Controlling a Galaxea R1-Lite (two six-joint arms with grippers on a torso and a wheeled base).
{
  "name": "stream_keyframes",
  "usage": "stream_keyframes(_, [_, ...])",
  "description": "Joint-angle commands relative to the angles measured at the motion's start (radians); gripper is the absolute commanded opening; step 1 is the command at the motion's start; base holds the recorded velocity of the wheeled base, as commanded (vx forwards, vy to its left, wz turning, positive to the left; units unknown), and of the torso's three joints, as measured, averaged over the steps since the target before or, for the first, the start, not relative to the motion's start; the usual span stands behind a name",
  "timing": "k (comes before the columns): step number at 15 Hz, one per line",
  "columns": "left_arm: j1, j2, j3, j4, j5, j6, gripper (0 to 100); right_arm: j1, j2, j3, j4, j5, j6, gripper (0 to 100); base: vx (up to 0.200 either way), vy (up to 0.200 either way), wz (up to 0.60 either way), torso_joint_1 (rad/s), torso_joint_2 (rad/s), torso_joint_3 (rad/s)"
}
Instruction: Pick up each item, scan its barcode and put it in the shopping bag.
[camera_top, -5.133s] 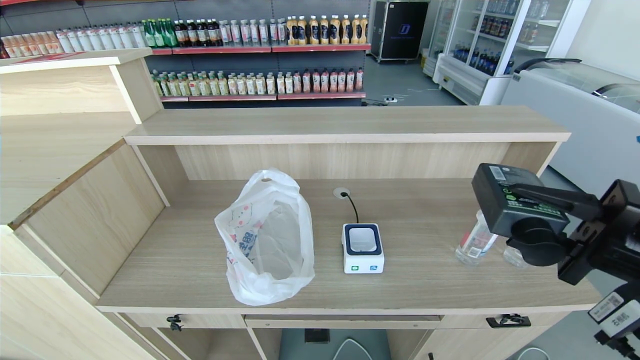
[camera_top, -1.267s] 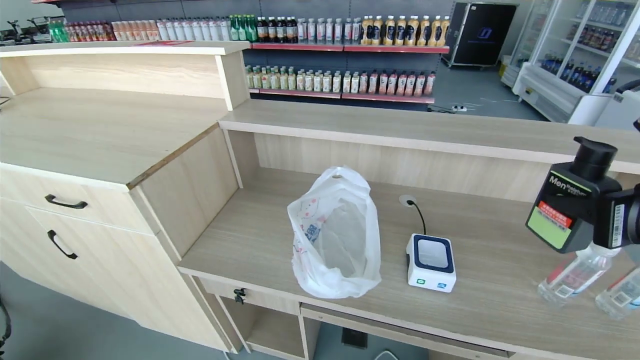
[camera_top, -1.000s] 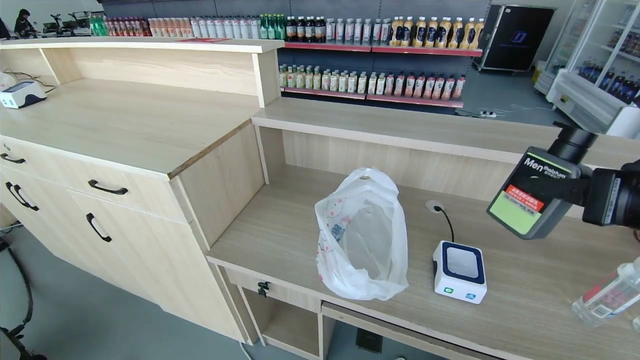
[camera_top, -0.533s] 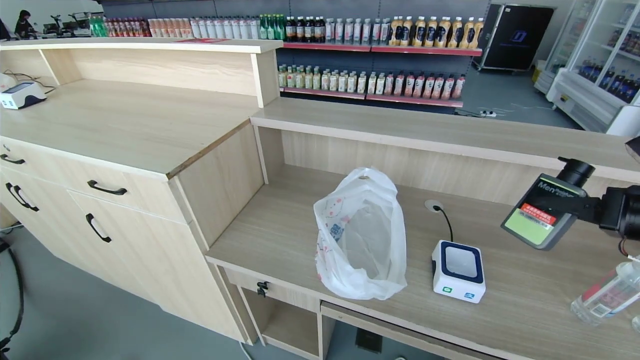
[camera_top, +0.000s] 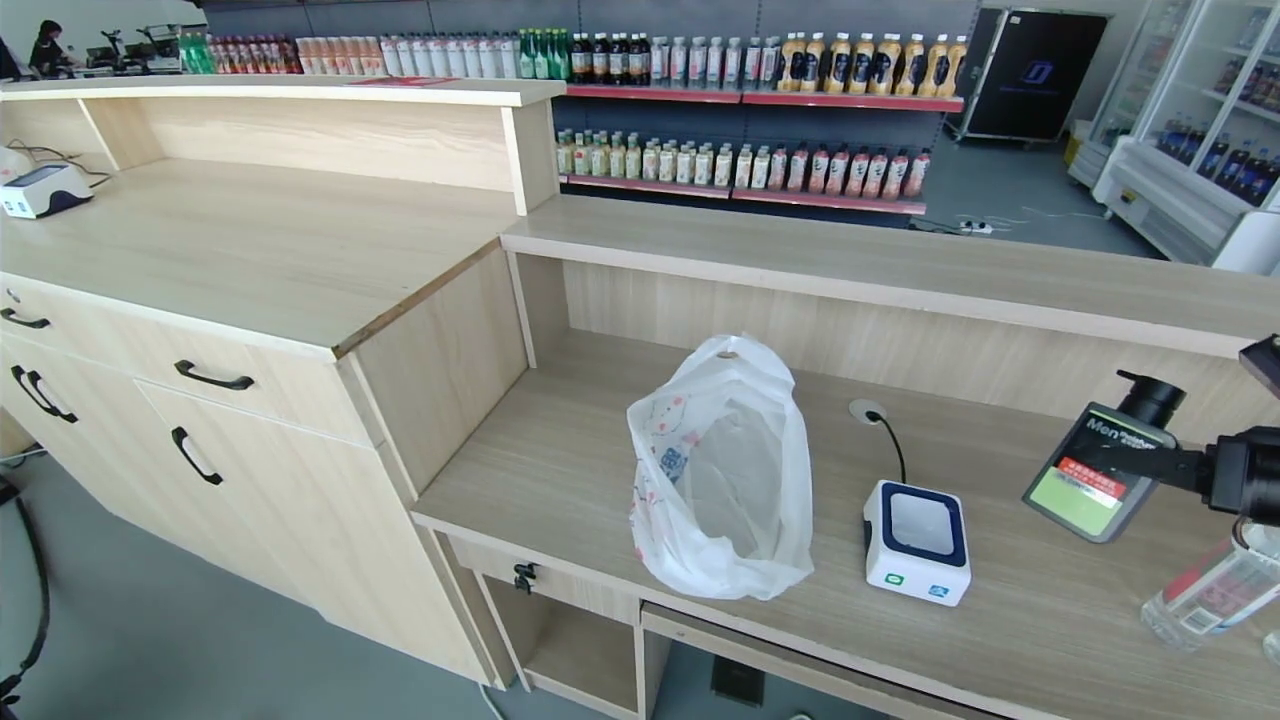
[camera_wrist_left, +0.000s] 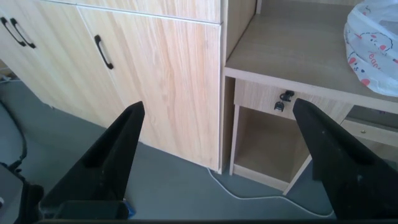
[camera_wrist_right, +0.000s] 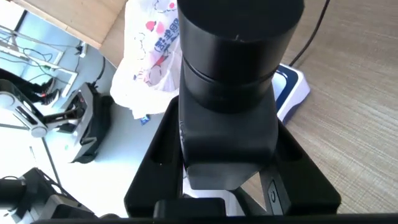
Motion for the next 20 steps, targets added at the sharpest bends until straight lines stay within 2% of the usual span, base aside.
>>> stream_keyframes(1, [0.000,0.000,0.000,0.000,0.000,0.000,100,-0.010,0.063,-0.004,0.000,0.006,-0.022,0,0.000,0.000,0.00,0.000,0.00,0.000])
stream_keyframes(8, [0.000,0.000,0.000,0.000,0.000,0.000,100,-0.004,0.088,0.022,0.001,0.023,-0.031,0,0.000,0.000,0.00,0.000,0.00,0.000])
stream_keyframes(12, [0.000,0.000,0.000,0.000,0.000,0.000,100,0.000,0.140,0.019,0.000,0.025,-0.101,0,0.000,0.000,0.00,0.000,0.00,0.000])
stream_keyframes(20, [0.000,0.000,0.000,0.000,0.000,0.000,100,0.013,0.148,0.009,-0.008,0.025,-0.109,0,0.000,0.000,0.00,0.000,0.00,0.000])
